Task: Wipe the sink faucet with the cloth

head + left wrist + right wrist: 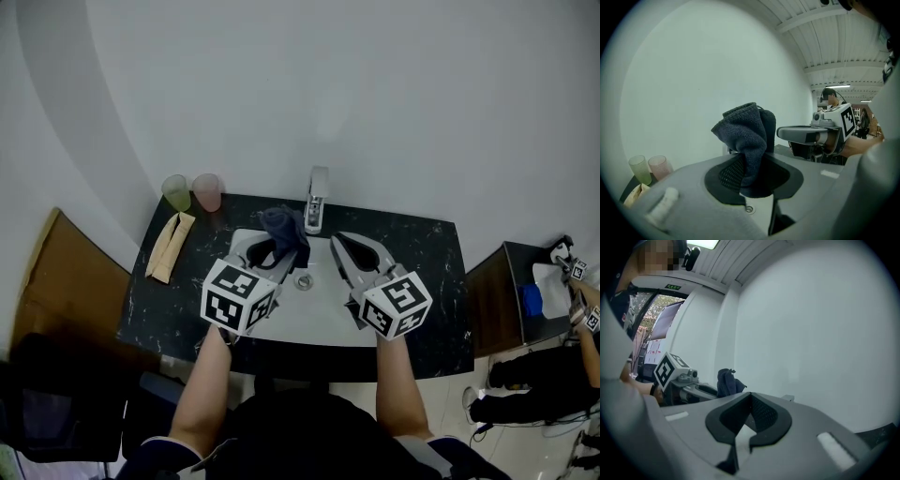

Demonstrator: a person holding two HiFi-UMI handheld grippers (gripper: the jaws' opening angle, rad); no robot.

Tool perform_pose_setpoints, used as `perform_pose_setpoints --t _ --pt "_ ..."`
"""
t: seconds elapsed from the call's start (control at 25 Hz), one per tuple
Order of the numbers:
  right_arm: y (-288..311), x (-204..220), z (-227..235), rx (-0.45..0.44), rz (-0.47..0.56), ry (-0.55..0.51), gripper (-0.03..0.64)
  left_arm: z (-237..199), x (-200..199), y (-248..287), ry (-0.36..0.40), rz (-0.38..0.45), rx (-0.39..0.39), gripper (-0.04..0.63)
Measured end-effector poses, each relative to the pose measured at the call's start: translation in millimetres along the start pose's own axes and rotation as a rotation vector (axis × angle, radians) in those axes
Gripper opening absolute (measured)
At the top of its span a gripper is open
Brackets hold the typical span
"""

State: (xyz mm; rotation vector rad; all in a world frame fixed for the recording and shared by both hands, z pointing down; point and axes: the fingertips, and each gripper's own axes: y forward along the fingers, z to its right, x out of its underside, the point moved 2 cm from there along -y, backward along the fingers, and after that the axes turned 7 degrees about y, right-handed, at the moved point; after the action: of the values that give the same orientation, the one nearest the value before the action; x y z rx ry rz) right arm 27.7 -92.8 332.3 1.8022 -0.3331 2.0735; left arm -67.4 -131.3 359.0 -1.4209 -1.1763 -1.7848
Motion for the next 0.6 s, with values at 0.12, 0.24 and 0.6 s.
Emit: perform_pose_setpoints --t 0.12,0.24,0.6 --pt "2.0 -1.1 0.0 -0.005 0.001 -0.005 0.006 0.4 -0.1 1.0 0.002 -0.002 0.003 0.098" --pt "3.9 -1.1 1.6 -0.008 0.0 -0.008 0.006 -1.1 -1.5 3.4 0.006 -0.002 0.003 0.1" --pt "7.5 -1.8 6.3 -0.013 -0.013 -0.011 0.006 -3.1 -0.8 10.9 0.006 -0.01 0.021 0.098"
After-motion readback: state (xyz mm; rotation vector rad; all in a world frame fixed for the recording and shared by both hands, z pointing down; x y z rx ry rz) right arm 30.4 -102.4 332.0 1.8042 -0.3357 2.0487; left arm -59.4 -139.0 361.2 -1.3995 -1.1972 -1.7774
